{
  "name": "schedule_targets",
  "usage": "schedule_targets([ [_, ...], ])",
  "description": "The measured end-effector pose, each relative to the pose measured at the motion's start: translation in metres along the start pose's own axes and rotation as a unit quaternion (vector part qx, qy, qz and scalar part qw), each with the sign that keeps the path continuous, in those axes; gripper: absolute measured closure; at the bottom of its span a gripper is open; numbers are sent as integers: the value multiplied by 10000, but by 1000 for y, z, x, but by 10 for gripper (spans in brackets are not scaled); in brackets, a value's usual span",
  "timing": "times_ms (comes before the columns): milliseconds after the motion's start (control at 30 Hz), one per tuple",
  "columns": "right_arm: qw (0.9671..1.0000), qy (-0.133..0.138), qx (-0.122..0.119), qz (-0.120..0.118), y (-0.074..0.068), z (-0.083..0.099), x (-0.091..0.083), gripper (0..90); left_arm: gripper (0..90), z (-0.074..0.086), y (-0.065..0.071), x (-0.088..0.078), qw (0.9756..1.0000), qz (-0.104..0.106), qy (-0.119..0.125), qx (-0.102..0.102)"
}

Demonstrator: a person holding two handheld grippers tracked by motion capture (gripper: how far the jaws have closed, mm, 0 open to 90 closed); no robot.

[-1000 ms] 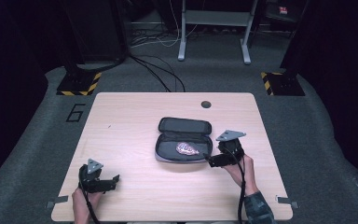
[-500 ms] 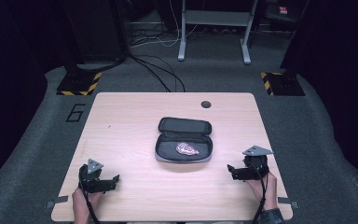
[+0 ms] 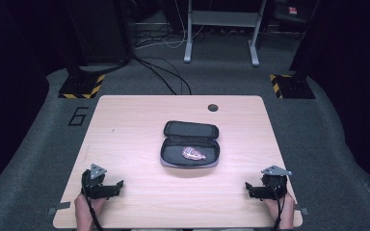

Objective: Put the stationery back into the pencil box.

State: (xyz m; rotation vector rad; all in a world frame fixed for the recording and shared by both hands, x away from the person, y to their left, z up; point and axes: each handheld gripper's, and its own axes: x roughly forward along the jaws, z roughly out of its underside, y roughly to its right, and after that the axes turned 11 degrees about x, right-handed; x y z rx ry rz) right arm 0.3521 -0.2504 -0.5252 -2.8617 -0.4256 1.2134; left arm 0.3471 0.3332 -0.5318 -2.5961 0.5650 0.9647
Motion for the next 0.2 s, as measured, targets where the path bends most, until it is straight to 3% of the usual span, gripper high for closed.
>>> schedule_targets([
  [100, 9999, 54, 76, -56, 3, 3, 1, 0, 44, 0, 0, 0, 10000, -4, 2, -1],
  [200, 9999, 77, -34, -76, 6, 4, 1, 0, 44, 0, 0, 0, 10000, 21, -18, -2],
])
